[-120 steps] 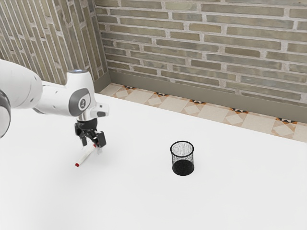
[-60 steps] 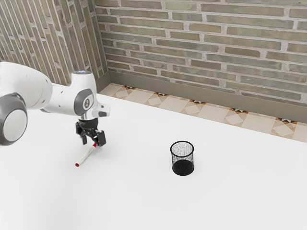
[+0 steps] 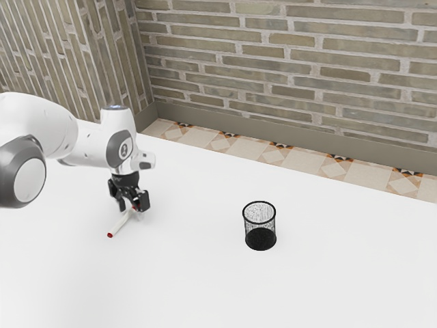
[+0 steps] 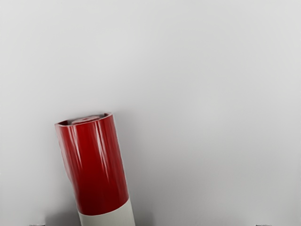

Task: Put the marker into the pen holder.

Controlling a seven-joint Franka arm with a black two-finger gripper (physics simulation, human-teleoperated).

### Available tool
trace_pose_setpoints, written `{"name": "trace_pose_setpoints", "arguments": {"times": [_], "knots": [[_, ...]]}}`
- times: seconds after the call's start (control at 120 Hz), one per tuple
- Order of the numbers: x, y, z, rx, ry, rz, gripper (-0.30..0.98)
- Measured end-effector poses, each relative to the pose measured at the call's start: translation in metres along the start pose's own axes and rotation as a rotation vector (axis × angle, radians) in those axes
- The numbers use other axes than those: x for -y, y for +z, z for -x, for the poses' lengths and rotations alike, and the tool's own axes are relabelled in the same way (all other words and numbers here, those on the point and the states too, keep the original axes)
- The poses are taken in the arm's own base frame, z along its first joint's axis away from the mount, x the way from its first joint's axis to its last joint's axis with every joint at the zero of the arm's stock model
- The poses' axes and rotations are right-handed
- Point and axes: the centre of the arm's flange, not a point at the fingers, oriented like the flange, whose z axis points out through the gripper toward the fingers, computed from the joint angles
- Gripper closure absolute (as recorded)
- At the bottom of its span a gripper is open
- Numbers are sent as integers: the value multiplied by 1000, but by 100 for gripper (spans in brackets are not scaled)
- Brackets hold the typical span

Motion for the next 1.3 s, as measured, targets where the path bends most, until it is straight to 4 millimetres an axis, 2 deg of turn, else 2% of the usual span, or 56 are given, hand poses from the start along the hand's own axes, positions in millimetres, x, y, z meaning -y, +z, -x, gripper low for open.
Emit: {"name": "trace_pose_setpoints", "arguments": {"times": [0.117, 0.233, 0.55, 0.767, 0.833, 0.933, 0.975, 1.017, 1.075, 1.133, 1.208, 1.3], "knots": [[0, -10, -4, -18, 8, 0, 32], [0, -10, -3, -17, 12, 5, 44], [2, -2, 1, -2, 15, 15, 56], [3, -4, 1, -9, 15, 14, 72], [3, -15, 1, -29, 14, 11, 74], [-2, -56, 3, -93, 16, 9, 77], [-16, -75, 1, -127, 36, 15, 77], [-41, -98, -4, -175, 70, 32, 78], [-89, -126, -12, -238, 133, 63, 79], [-138, -142, -19, -287, 195, 94, 79], [-208, -173, -34, -374, 291, 131, 79], [-266, -198, -47, -459, 363, 170, 79]]}}
